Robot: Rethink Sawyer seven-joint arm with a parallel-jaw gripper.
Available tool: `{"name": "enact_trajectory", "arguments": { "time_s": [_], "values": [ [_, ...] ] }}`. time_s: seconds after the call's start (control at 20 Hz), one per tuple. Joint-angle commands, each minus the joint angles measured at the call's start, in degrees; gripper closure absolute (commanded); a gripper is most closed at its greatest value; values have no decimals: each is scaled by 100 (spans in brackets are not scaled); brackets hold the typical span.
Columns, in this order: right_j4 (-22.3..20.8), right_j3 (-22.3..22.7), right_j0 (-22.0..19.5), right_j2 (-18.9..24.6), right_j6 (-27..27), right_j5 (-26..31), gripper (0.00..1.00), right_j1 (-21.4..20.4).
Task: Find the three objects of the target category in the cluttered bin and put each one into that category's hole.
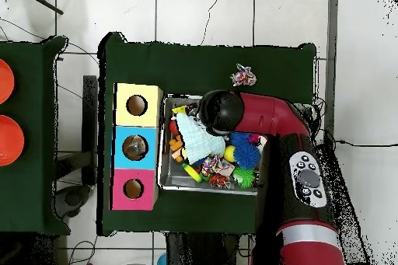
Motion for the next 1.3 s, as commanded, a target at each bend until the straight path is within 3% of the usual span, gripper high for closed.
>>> {"name": "enact_trajectory", "arguments": {
  "time_s": [0.05, 1.3],
  "values": [
    [-71, 262, -119, 95, 557, -133, 0, 429],
    [-242, 219, -127, -37, 500, -754, 0, 796]
  ]
}}
